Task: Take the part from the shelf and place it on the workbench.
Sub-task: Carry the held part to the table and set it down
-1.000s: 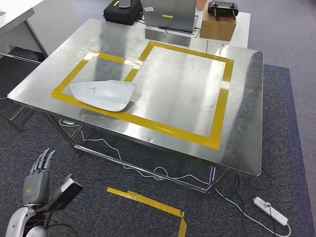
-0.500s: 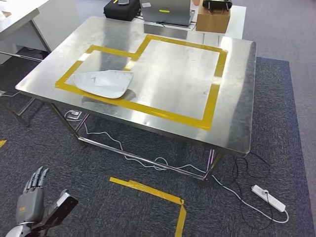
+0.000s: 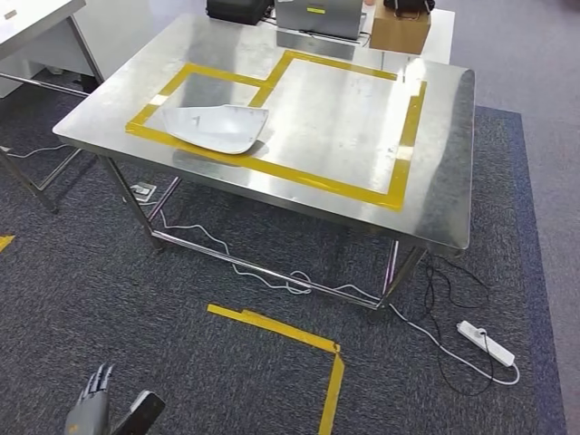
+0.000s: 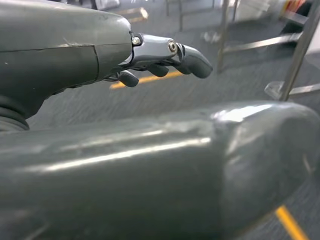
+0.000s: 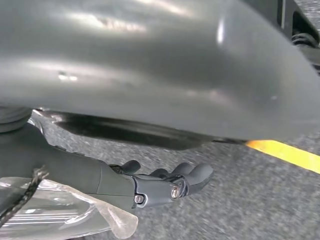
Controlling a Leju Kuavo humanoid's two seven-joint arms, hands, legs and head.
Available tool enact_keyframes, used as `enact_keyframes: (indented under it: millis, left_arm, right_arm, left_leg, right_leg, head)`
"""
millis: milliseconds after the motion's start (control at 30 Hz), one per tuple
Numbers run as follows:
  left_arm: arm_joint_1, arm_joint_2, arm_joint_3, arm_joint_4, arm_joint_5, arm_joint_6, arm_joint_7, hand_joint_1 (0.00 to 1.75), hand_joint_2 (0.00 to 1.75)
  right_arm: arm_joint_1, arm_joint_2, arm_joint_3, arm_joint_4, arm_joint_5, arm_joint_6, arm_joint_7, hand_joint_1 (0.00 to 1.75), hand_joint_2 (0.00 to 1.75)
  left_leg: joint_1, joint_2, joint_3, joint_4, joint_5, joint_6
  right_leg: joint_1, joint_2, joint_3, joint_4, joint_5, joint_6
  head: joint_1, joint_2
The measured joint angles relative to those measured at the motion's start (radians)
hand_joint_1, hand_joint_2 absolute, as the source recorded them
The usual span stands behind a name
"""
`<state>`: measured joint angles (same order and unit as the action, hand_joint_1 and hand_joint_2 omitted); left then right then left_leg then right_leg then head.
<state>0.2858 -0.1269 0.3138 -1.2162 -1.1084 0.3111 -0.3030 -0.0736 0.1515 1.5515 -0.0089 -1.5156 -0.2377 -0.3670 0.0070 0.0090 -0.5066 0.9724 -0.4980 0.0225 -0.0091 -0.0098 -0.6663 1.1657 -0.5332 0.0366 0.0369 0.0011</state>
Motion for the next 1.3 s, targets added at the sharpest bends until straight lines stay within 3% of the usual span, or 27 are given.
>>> enact_keyframes:
  millis: [33,67,100,167,233,300,367,433,467,500,533,567,633,700,733,800,833,900,967,1000,1033,1067,1133,1200,1233,1267,1300]
  left_arm:
    - [-0.005,-0.018,0.022,0.045,-0.012,0.002,-0.008,0.0,0.0]
    - [-0.009,-0.031,0.04,0.083,-0.02,0.005,-0.015,0.0,0.0]
    - [-0.011,-0.037,0.046,0.095,-0.022,0.006,-0.016,0.0,0.0]
    - [-0.015,-0.045,0.055,0.109,-0.023,0.007,-0.018,0.0,0.0]
    - [-0.018,-0.05,0.062,0.119,-0.024,0.007,-0.02,0.0,0.0]
    - [-0.019,-0.053,0.07,0.127,-0.024,0.005,-0.021,0.0,0.0]
    - [-0.02,-0.057,0.085,0.14,-0.021,-0.012,-0.021,0.0,0.0]
    - [-0.029,-0.064,0.117,0.174,-0.03,-0.03,-0.021,0.0,0.0]
    - [-0.038,-0.068,0.139,0.204,-0.042,-0.032,-0.022,0.0,0.0]
    - [-0.049,-0.071,0.166,0.241,-0.056,-0.031,-0.024,0.0,0.0]
    - [-0.06,-0.074,0.199,0.282,-0.067,-0.029,-0.025,0.0,0.0]
    - [-0.072,-0.077,0.235,0.324,-0.075,-0.029,-0.023,0.0,0.0]
    - [-0.095,-0.083,0.313,0.402,-0.093,-0.037,-0.006,0.0,0.0]
    - [-0.115,-0.092,0.387,0.463,-0.117,-0.052,0.022,0.0,0.0]
    - [-0.124,-0.097,0.421,0.486,-0.128,-0.06,0.035,0.0,0.0]
    - [-0.138,-0.106,0.487,0.525,-0.152,-0.075,0.051,0.0,0.0]
    - [-0.144,-0.11,0.52,0.54,-0.165,-0.081,0.054,0.0,0.0]
    - [-0.158,-0.118,0.578,0.562,-0.197,-0.085,0.048,0.0,0.0]
    - [-0.176,-0.124,0.624,0.584,-0.231,-0.079,0.035,0.0,0.0]
    - [-0.186,-0.127,0.645,0.597,-0.246,-0.074,0.027,0.0,0.0]
    - [-0.195,-0.128,0.663,0.61,-0.257,-0.067,0.021,0.0,0.0]
    - [-0.204,-0.129,0.678,0.622,-0.265,-0.06,0.014,0.0,0.0]
    - [-0.218,-0.133,0.701,0.644,-0.275,-0.047,0.004,0.0,0.0]
    - [-0.231,-0.137,0.716,0.664,-0.284,-0.033,-0.005,0.0,0.0]
    - [-0.237,-0.137,0.723,0.675,-0.289,-0.026,-0.008,0.0,0.0]
    - [-0.242,-0.138,0.73,0.684,-0.293,-0.021,-0.01,0.0,0.0]
    - [-0.246,-0.138,0.738,0.694,-0.298,-0.017,-0.011,0.0,0.0]
  right_arm:
    - [0.001,-0.001,0.0,0.001,0.0,0.004,-0.001,0.0,0.0]
    - [0.0,-0.003,0.0,0.002,0.0,0.007,-0.001,0.0,0.0]
    - [-0.001,-0.004,0.0,0.002,0.0,0.008,-0.001,0.0,0.0]
    - [-0.005,-0.006,0.0,0.004,0.0,0.008,-0.002,0.0,0.0]
    - [-0.009,-0.008,0.0,0.006,0.0,0.007,-0.004,0.0,0.0]
    - [-0.007,-0.007,0.0,0.006,0.0,0.007,-0.003,0.0,0.0]
    - [-0.002,-0.007,0.0,0.007,0.0,0.01,-0.004,0.0,0.0]
    - [-0.001,-0.007,0.0,0.007,-0.001,0.014,-0.006,0.0,0.0]
    - [-0.001,-0.007,0.0,0.007,-0.002,0.016,-0.007,0.0,0.0]
    - [-0.001,-0.007,-0.001,0.007,-0.003,0.019,-0.007,0.0,0.0]
    - [-0.001,-0.006,-0.002,0.007,-0.003,0.022,-0.006,0.0,0.0]
    - [-0.002,-0.006,-0.004,0.007,-0.004,0.024,-0.005,0.0,0.0]
    - [-0.003,-0.005,-0.013,0.007,-0.004,0.026,0.0,0.0,0.0]
    - [-0.004,-0.005,-0.025,0.007,-0.004,0.026,0.005,0.0,0.0]
    - [-0.006,-0.005,-0.032,0.007,-0.004,0.025,0.007,0.0,0.0]
    - [-0.006,-0.005,-0.049,0.008,-0.004,0.023,0.009,0.0,0.0]
    - [-0.005,-0.005,-0.058,0.008,-0.004,0.02,0.009,0.0,0.0]
    - [-0.002,-0.005,-0.075,0.008,-0.005,0.015,0.007,0.0,0.0]
    - [-0.003,-0.005,-0.093,0.008,-0.005,0.011,0.001,0.0,0.0]
    - [-0.003,-0.006,-0.102,0.008,-0.005,0.012,-0.004,0.0,0.0]
    - [-0.003,-0.006,-0.11,0.008,-0.005,0.016,-0.009,0.0,0.0]
    - [-0.002,-0.008,-0.116,0.008,-0.005,0.021,-0.013,0.0,0.0]
    - [-0.001,-0.012,-0.125,0.008,-0.005,0.03,-0.021,0.0,0.0]
    - [-0.003,-0.015,-0.134,0.009,-0.005,0.034,-0.027,0.0,0.0]
    - [-0.005,-0.017,-0.139,0.009,-0.005,0.036,-0.029,0.0,0.0]
    - [-0.005,-0.017,-0.145,0.01,-0.005,0.038,-0.031,0.0,0.0]
    - [-0.003,-0.018,-0.15,0.01,-0.005,0.041,-0.032,0.0,0.0]
  left_leg:
    - [-0.008,0.002,-0.03,0.003,0.022,0.008]
    - [-0.016,0.002,-0.058,0.006,0.043,0.012]
    - [-0.02,0.002,-0.072,0.009,0.054,0.013]
    - [-0.025,0.0,-0.087,0.013,0.073,0.01]
    - [-0.026,0.0,-0.097,0.015,0.093,0.003]
    - [-0.026,-0.001,-0.11,0.016,0.102,-0.007]
    - [-0.024,-0.005,-0.128,0.057,0.039,-0.02]
    - [-0.016,-0.006,-0.149,0.169,-0.071,-0.032]
    - [-0.011,-0.006,-0.155,0.232,-0.106,-0.038]
    - [-0.007,-0.006,-0.155,0.281,-0.115,-0.042]
    - [-0.003,-0.006,-0.143,0.304,-0.098,-0.046]
    - [0.001,-0.006,-0.119,0.296,-0.066,-0.049]
    - [0.006,-0.006,-0.03,0.192,-0.026,-0.053]
    - [0.005,-0.008,0.053,0.063,-0.048,-0.045]
    - [0.002,-0.008,0.069,0.028,-0.063,-0.038]
    - [-0.001,-0.006,0.06,0.012,-0.057,-0.019]
    - [-0.001,-0.004,0.049,0.011,-0.047,-0.01]
    - [0.001,0.001,0.02,0.009,-0.021,0.005]
    - [-0.001,0.001,-0.015,0.01,0.007,0.01]
    - [-0.001,0.001,-0.035,0.011,0.022,0.01]
    - [-0.002,0.002,-0.054,0.013,0.037,0.01]
    - [-0.003,0.002,-0.073,0.014,0.051,0.008]
    - [-0.004,0.003,-0.105,0.017,0.077,0.004]
    - [-0.007,0.002,-0.121,0.019,0.101,-0.003]
    - [-0.007,0.002,-0.124,0.017,0.113,-0.008]
    - [-0.006,0.002,-0.127,0.015,0.126,-0.013]
    - [-0.005,0.001,-0.131,0.012,0.135,-0.019]
  right_leg:
    - [0.004,0.003,0.007,0.062,-0.032,-0.005]
    - [0.01,0.006,0.037,0.092,-0.037,-0.015]
    - [0.017,0.007,0.095,0.029,-0.011,-0.029]
    - [0.032,0.008,0.221,-0.138,-0.016,-0.05]
    - [0.04,0.008,0.28,-0.237,-0.042,-0.056]
    - [0.037,0.005,0.267,-0.251,-0.029,-0.061]
    - [0.031,0.0,0.239,-0.252,-0.003,-0.073]
    - [0.029,-0.004,0.206,-0.245,0.019,-0.078]
    - [0.029,-0.006,0.19,-0.238,0.029,-0.078]
    - [0.029,-0.008,0.172,-0.23,0.039,-0.077]
    - [0.028,-0.01,0.153,-0.219,0.048,-0.075]
    - [0.027,-0.011,0.132,-0.207,0.056,-0.071]
    - [0.026,-0.011,0.091,-0.18,0.069,-0.062]
    - [0.027,-0.011,0.065,-0.161,0.082,-0.049]
    - [0.027,-0.012,0.058,-0.156,0.09,-0.043]
    - [0.025,-0.011,0.048,-0.155,0.104,-0.031]
    - [0.023,-0.008,0.041,-0.148,0.09,-0.025]
    - [0.018,0.0,0.021,-0.09,0.005,-0.014]
    - [0.016,0.005,0.001,0.025,-0.098,-0.007]
    - [0.016,0.005,0.0,0.079,-0.115,-0.005]
    - [0.016,0.006,0.01,0.113,-0.104,-0.005]
    - [0.016,0.006,0.033,0.116,-0.07,-0.007]
    - [0.017,0.007,0.127,0.024,-0.012,-0.014]
    - [0.02,0.008,0.255,-0.155,-0.029,-0.023]
    - [0.023,0.009,0.295,-0.22,-0.048,-0.028]
    - [0.025,0.009,0.315,-0.259,-0.057,-0.033]
    - [0.024,0.008,0.311,-0.266,-0.053,-0.038]
  head:
    - [0.001,0.0]
    - [0.002,0.0]
    - [0.001,0.0]
    - [0.001,0.0]
    - [0.003,0.0]
    - [0.004,0.0]
    - [0.001,0.0]
    - [-0.003,0.0]
    - [-0.004,0.0]
    - [-0.003,0.0]
    - [-0.004,0.0]
    - [-0.004,0.0]
    - [-0.004,0.0]
    - [-0.003,0.0]
    - [-0.003,0.0]
    - [-0.004,0.0]
    - [-0.004,0.0]
    - [-0.003,0.0]
    - [-0.001,0.0]
    - [0.0,0.0]
    - [0.0,0.0]
    - [0.0,0.0]
    - [0.0,0.0]
    - [0.0,0.0]
    - [0.001,0.0]
    - [0.002,0.0]
    - [0.004,0.0]
